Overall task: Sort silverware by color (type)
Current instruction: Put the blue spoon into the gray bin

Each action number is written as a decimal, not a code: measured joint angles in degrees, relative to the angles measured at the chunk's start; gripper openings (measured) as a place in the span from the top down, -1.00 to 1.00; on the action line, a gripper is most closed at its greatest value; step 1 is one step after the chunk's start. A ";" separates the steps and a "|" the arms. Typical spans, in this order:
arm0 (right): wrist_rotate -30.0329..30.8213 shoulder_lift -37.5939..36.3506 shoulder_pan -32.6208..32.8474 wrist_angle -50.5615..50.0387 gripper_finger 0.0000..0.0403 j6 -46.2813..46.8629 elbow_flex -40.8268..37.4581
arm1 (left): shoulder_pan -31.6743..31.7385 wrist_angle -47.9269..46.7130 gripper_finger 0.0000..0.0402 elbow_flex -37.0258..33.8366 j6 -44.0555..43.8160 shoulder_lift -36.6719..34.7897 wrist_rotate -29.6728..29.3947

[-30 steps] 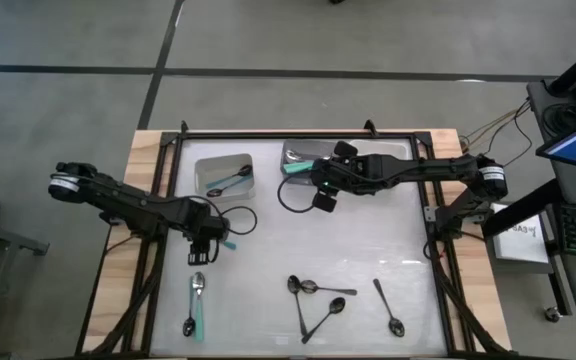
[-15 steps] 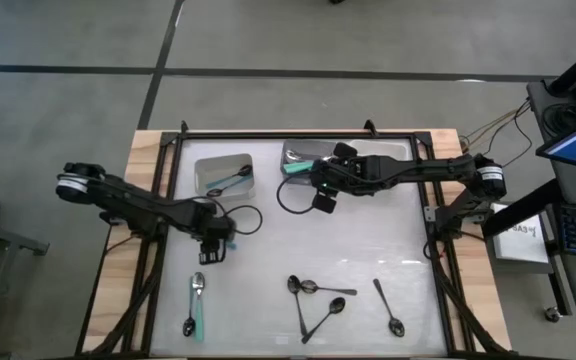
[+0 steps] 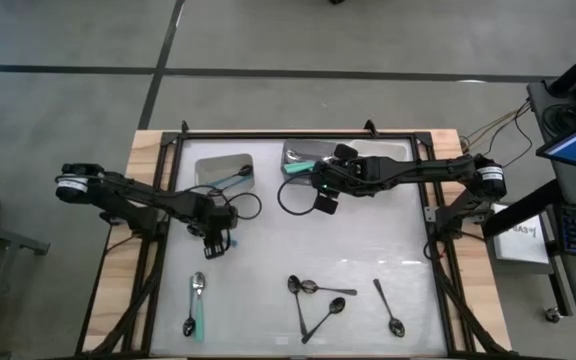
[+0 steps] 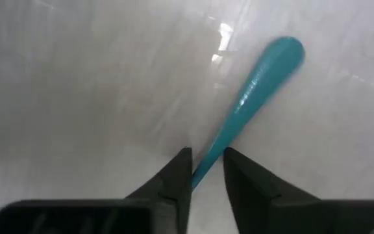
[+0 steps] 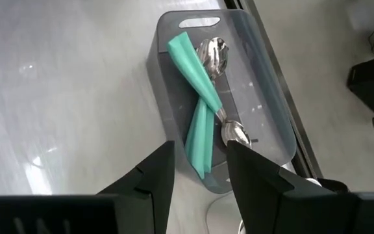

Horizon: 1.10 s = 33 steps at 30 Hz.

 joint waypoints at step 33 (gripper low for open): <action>0.00 0.00 0.00 -0.07 0.34 -1.11 -0.14 | 9.72 -4.88 1.00 19.75 24.91 -1.88 -20.12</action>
